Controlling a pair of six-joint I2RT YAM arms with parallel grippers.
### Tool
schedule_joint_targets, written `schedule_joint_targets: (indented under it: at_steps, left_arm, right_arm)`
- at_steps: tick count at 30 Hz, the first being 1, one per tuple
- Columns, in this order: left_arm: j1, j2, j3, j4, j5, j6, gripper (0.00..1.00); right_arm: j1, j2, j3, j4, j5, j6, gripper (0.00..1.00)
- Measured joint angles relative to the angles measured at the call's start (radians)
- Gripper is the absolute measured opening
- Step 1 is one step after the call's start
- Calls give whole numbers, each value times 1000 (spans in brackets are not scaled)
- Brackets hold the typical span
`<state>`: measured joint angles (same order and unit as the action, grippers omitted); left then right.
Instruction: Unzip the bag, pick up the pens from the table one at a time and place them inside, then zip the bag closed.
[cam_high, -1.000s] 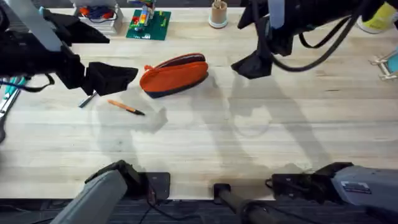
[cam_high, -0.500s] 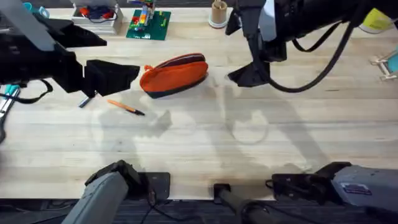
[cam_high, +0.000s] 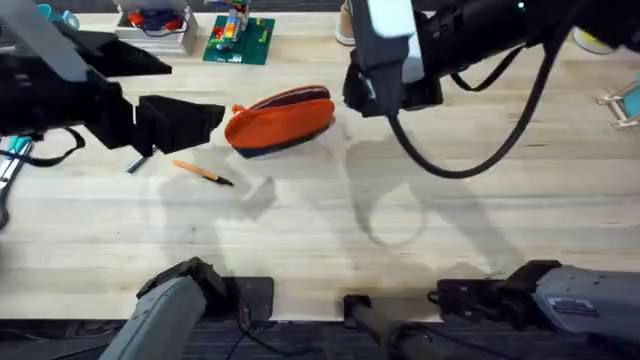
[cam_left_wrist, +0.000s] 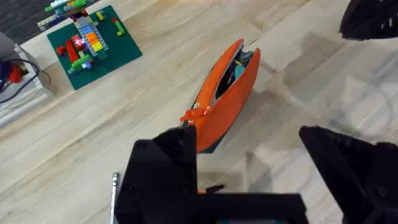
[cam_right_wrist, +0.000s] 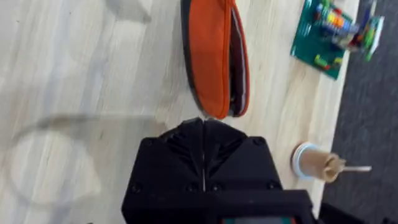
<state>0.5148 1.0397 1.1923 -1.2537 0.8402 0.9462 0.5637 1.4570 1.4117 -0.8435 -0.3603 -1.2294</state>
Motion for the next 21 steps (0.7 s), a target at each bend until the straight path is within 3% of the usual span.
schedule_joint_targets:
  at_steps: [9,21]
  left_arm:
    - [0,0,0,0,0,-1,995]
    - [0,0,0,0,0,-1,995]
  right_arm:
    - [9,26,2,119,-72,-21,31]
    - [9,138,2,219,-82,-28,29]
